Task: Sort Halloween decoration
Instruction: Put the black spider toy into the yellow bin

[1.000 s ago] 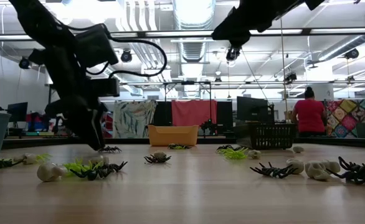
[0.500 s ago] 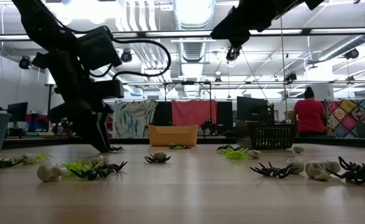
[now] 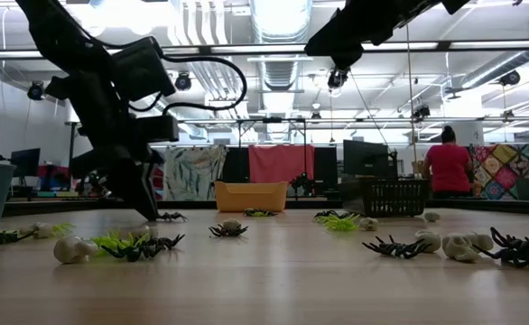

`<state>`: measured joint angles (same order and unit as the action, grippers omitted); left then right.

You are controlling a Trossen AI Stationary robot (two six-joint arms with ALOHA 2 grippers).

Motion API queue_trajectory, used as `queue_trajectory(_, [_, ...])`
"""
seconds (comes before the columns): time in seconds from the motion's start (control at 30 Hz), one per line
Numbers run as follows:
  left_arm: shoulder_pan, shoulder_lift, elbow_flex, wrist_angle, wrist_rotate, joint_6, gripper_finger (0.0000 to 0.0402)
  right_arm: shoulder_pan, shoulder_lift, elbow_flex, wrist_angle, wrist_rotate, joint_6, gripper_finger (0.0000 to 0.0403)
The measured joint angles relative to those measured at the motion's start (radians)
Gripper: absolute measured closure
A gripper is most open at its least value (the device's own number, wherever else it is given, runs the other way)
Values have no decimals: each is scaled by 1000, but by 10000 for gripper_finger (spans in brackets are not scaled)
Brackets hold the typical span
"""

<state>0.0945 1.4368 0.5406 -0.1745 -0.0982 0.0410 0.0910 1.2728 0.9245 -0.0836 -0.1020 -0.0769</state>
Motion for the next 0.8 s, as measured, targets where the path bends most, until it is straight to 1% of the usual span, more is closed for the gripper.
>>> queue_trajectory(0.23, [0, -158, -1, -27, -5, 6, 401, 0, 0, 1, 0, 0, 0, 344])
queue_trajectory(0.47, [0, -327, 0, -6, -1, 10, 401, 0, 0, 2, 1, 0, -2, 344])
queue_trajectory(0.53, [0, -361, 0, 15, -16, 11, 401, 0, 0, 2, 1, 0, -3, 345])
queue_trajectory(0.67, [9, -380, 1, 121, -59, 46, 401, 0, 0, 2, 1, 0, -3, 346])
queue_trajectory(0.8, [61, -342, 2, 283, -83, 118, 401, 0, 0, 2, 1, -1, -3, 346])
